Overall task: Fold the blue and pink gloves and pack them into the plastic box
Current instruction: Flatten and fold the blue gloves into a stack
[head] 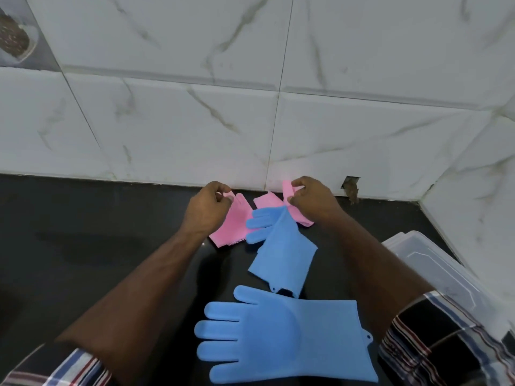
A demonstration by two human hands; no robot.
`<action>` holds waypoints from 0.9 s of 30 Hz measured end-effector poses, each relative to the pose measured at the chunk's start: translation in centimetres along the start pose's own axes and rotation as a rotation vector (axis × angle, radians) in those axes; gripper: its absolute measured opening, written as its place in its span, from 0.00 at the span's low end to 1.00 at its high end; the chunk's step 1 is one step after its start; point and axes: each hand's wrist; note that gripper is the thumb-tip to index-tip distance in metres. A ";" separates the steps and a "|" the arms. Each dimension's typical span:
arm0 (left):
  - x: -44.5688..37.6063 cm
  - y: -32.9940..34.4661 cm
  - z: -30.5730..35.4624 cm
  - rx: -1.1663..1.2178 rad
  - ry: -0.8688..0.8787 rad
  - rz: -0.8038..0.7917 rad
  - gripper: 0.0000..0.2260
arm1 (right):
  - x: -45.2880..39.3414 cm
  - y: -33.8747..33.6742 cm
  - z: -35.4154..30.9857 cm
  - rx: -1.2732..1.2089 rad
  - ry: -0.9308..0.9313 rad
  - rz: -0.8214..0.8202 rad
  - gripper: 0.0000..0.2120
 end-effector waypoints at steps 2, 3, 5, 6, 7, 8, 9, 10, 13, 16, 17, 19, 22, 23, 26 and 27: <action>0.2 0.8 -0.6 -0.151 0.003 -0.077 0.07 | 1.3 0.5 0.8 0.068 0.011 -0.053 0.18; 0.4 1.3 -0.9 -0.228 0.009 -0.112 0.08 | 2.2 0.9 0.9 0.107 -0.003 -0.093 0.19; 1.0 2.6 -1.4 -0.315 0.010 -0.177 0.09 | 3.8 2.2 1.1 0.205 -0.054 -0.235 0.27; 1.2 3.3 -1.6 -0.332 0.014 -0.202 0.10 | 4.7 3.3 1.1 0.253 -0.073 -0.302 0.32; 1.3 3.9 -1.7 -0.343 0.019 -0.217 0.12 | 5.6 4.4 1.0 0.301 -0.084 -0.338 0.37; 1.3 4.5 -1.8 -0.350 0.022 -0.224 0.14 | 6.3 5.5 1.0 0.342 -0.087 -0.337 0.42; 1.4 4.9 -1.7 -0.360 0.029 -0.228 0.16 | 6.9 6.4 1.0 0.375 -0.080 -0.319 0.46; 1.3 5.3 -1.6 -0.364 0.036 -0.229 0.18 | 7.3 7.2 1.1 0.413 -0.075 -0.301 0.48; 1.2 5.8 -0.9 -0.341 0.036 -0.223 0.23 | 7.9 8.5 1.8 0.540 -0.138 -0.289 0.40; 0.9 6.1 -0.5 -0.364 0.014 -0.233 0.23 | 7.4 7.9 2.9 0.519 -0.175 -0.207 0.18; 0.8 6.3 -0.5 -0.360 0.003 -0.244 0.22 | 7.3 7.5 3.2 0.470 -0.158 -0.179 0.14; 0.7 6.6 -0.3 -0.296 -0.049 -0.256 0.21 | 6.9 6.6 3.4 0.346 -0.079 -0.133 0.11; 0.5 6.9 0.3 -0.082 -0.217 -0.317 0.13 | 6.7 6.1 3.4 0.107 0.048 -0.067 0.18; 0.7 6.8 0.8 0.004 -0.289 -0.354 0.10 | 6.7 6.2 3.3 0.057 0.077 -0.067 0.25; 1.1 6.5 2.1 0.252 -0.476 -0.472 0.06 | 7.1 7.0 2.8 -0.040 0.105 -0.036 0.37; 1.3 6.3 2.5 0.289 -0.490 -0.502 0.05 | 7.3 7.3 2.6 -0.089 0.106 0.001 0.36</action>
Point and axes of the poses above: each hand's wrist, its own x-axis away from the middle knuckle, its own y-axis out of the palm, z = x × y, and after that the axes turned 15 degrees about -y, right-handed
